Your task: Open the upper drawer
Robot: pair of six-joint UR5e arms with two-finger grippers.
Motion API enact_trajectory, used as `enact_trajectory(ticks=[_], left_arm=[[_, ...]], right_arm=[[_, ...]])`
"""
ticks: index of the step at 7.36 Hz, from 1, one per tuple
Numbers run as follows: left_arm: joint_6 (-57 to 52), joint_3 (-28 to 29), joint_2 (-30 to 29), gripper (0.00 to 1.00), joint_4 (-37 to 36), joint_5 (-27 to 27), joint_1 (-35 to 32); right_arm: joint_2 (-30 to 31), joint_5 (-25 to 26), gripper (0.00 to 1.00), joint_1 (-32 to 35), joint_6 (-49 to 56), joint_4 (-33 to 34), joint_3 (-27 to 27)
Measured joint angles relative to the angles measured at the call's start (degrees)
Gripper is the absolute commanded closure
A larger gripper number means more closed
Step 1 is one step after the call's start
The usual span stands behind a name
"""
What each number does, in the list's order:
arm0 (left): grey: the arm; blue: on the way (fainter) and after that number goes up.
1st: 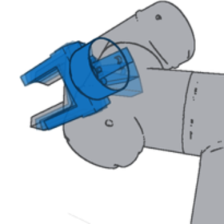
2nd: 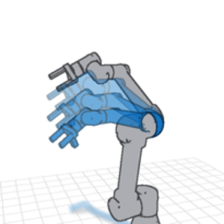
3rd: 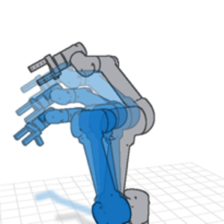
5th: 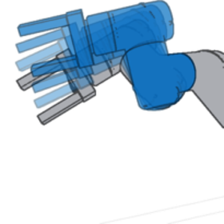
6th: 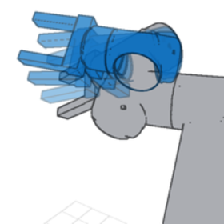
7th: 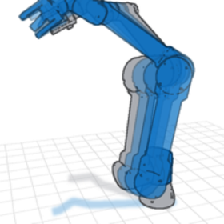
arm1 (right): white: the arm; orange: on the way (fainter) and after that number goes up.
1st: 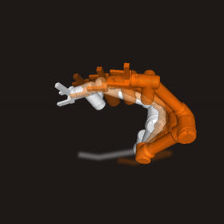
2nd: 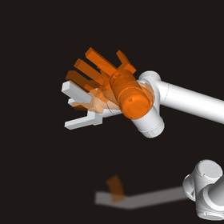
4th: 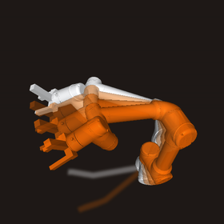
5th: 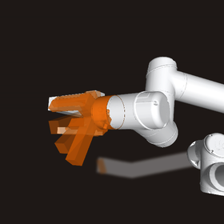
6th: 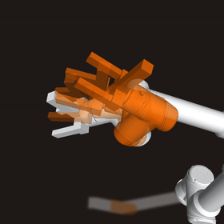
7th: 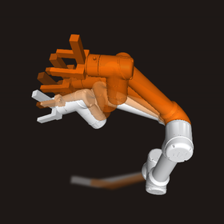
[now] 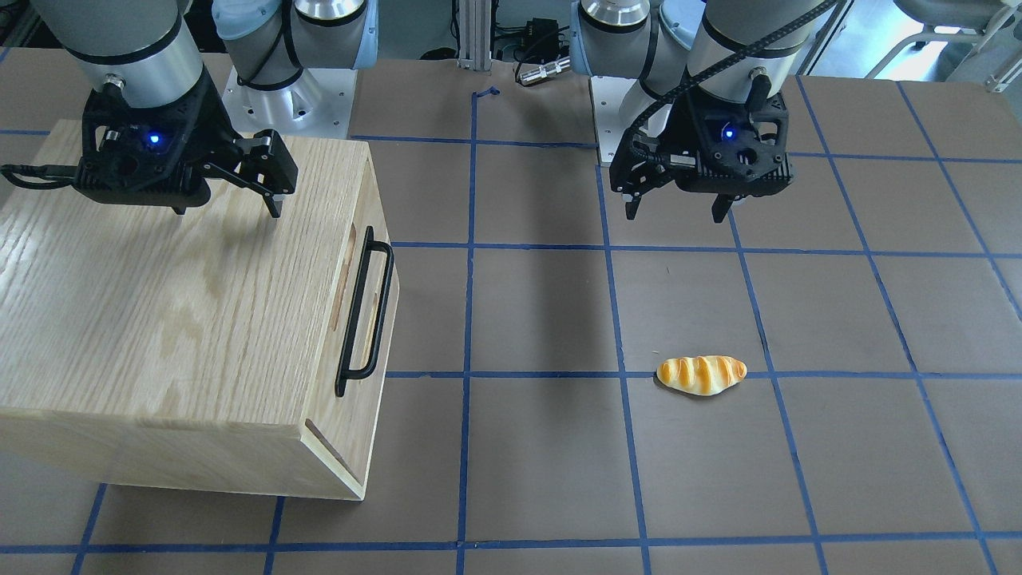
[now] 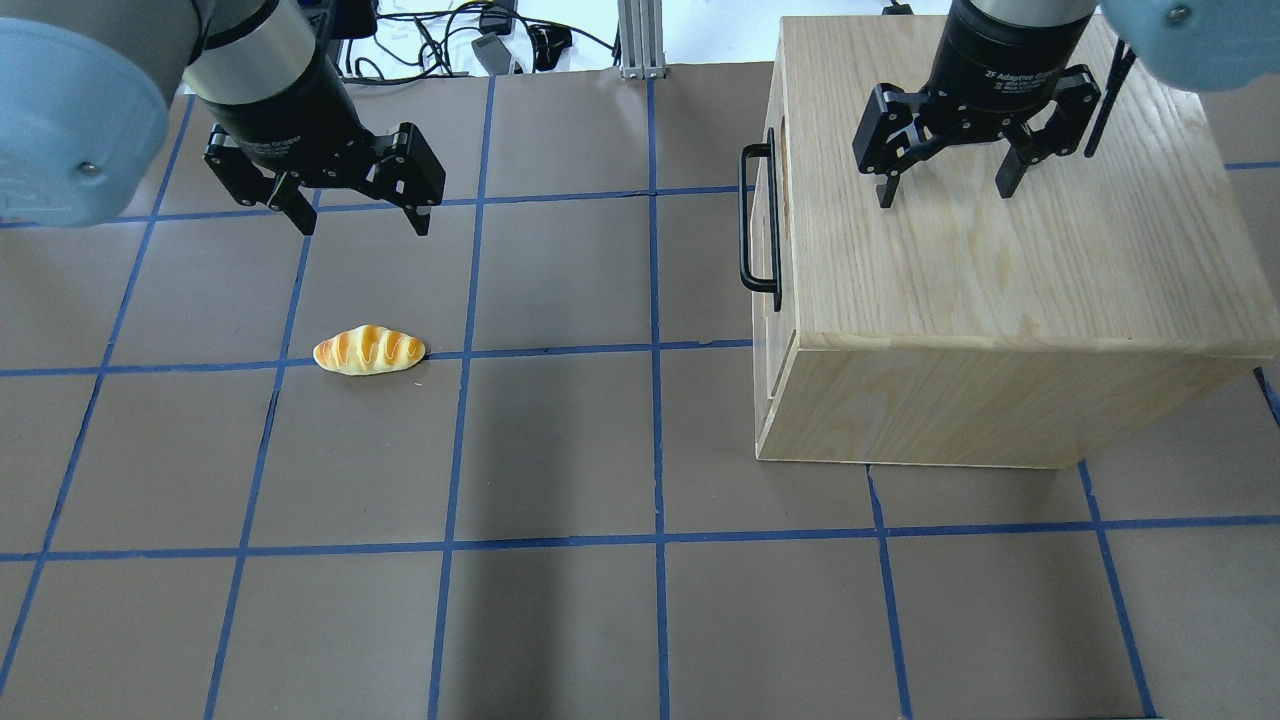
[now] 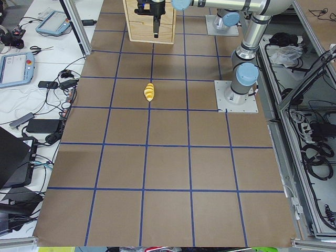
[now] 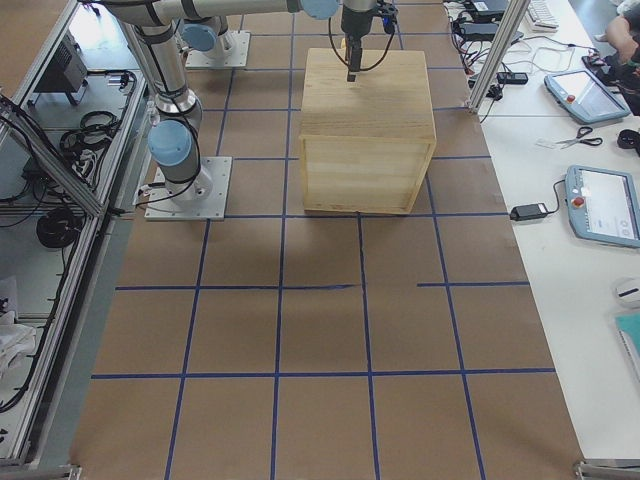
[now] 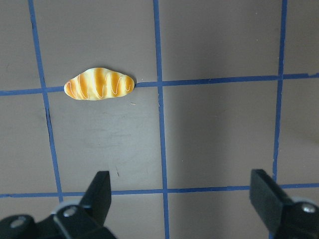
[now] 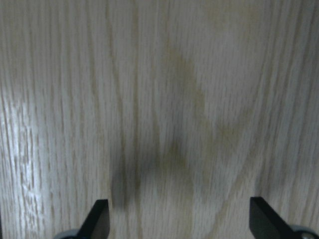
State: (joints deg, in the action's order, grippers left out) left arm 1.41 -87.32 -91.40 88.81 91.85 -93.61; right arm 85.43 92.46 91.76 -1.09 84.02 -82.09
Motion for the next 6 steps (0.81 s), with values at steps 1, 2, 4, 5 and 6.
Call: enact_trajectory(ticks=[1,2,4,5,6], left_arm=[[-0.19,-0.02,0.04,0.0,-0.12,-0.25,0.05],[-0.34,0.01,0.03,0.0,-0.18,-0.76,0.08],[-0.43,0.51,-0.1,0.0,-0.21,-1.14,0.22],[-0.44,0.83,-0.3,0.0,-0.35,-1.08,0.32],[-0.21,1.25,-1.04,0.0,-0.99,-1.27,0.55]], right_arm=[[0.0,0.0,0.0,0.0,0.02,0.0,0.0],[0.0,0.0,0.0,0.0,0.03,0.0,-0.01],[0.0,0.0,0.0,-0.01,-0.03,0.0,-0.02],[0.0,0.0,0.0,-0.02,-0.03,0.0,-0.02],[0.0,0.0,0.0,-0.02,-0.02,0.0,-0.01]])
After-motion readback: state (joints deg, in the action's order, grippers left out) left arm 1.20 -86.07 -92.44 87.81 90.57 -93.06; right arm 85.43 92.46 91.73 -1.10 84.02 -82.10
